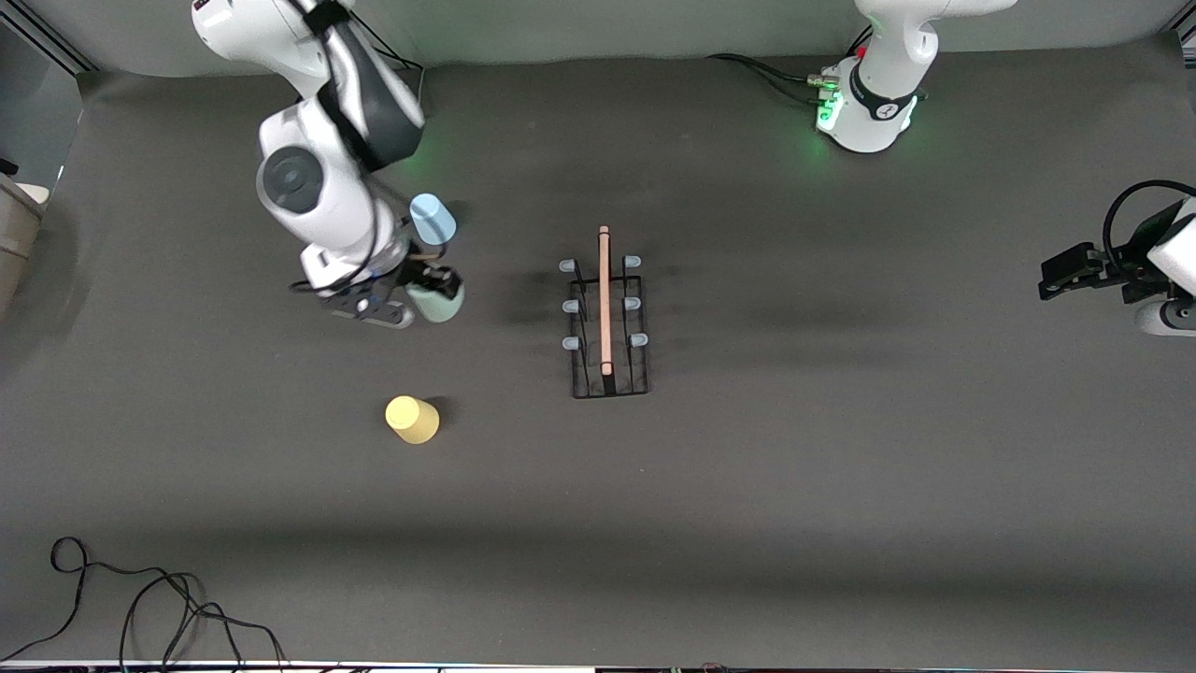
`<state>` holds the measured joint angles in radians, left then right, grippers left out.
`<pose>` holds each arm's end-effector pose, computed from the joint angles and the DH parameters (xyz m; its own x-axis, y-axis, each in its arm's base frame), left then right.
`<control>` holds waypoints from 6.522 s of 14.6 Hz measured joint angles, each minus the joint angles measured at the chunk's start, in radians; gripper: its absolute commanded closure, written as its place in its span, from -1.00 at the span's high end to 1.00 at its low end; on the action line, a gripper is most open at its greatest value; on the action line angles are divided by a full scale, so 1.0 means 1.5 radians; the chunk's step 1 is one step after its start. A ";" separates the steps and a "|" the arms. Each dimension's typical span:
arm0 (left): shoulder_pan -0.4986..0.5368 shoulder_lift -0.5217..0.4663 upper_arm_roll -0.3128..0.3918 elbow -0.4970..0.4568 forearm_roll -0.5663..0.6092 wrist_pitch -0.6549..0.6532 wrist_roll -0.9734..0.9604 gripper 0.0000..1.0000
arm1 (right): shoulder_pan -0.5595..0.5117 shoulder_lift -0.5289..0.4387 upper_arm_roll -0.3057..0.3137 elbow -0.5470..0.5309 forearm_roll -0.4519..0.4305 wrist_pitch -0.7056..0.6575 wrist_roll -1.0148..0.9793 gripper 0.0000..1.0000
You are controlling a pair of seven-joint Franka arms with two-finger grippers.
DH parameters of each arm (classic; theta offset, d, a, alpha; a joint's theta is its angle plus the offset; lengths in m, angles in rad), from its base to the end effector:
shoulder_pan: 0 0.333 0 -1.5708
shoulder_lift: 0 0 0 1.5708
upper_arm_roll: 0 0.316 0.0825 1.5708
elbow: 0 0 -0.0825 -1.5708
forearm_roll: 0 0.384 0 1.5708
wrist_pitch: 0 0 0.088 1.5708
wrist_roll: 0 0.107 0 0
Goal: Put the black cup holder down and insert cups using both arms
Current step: 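Grasp the pale green cup and carry it to the rack, then place the green cup onto a rack peg and release it, then move the right gripper down to the yellow cup and grasp it, then carry the yellow cup to the rack beside the green cup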
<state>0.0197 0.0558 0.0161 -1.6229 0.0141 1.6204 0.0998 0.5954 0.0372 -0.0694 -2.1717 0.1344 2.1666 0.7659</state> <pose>0.5719 0.0217 0.5726 0.9961 -0.0647 -0.0595 -0.0653 -0.9978 -0.0090 0.4603 0.2735 0.3729 0.9453 -0.3085 -0.1061 -0.3143 -0.9483 -0.0438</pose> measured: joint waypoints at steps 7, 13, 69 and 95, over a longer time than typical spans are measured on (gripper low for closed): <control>0.002 0.001 0.009 -0.001 0.001 0.001 -0.002 0.99 | 0.131 0.040 0.002 0.069 0.000 0.000 0.204 -1.00; -0.022 0.005 -0.001 0.000 0.000 0.014 -0.018 0.99 | 0.180 0.105 0.002 0.137 0.000 0.000 0.278 -1.00; -0.030 0.009 -0.014 0.015 0.001 -0.001 -0.047 0.99 | 0.004 0.395 -0.177 0.251 0.020 0.118 -0.321 -0.47; -0.032 0.009 -0.014 0.015 0.001 0.000 -0.050 0.99 | 0.209 0.321 -0.164 0.419 0.076 -0.082 0.067 -0.52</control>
<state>-0.0279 0.0693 -0.0056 -1.6002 0.0160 1.6210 0.0252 0.9091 0.5187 -0.3151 -1.5430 0.2480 2.0436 0.8669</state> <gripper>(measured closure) 0.000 0.304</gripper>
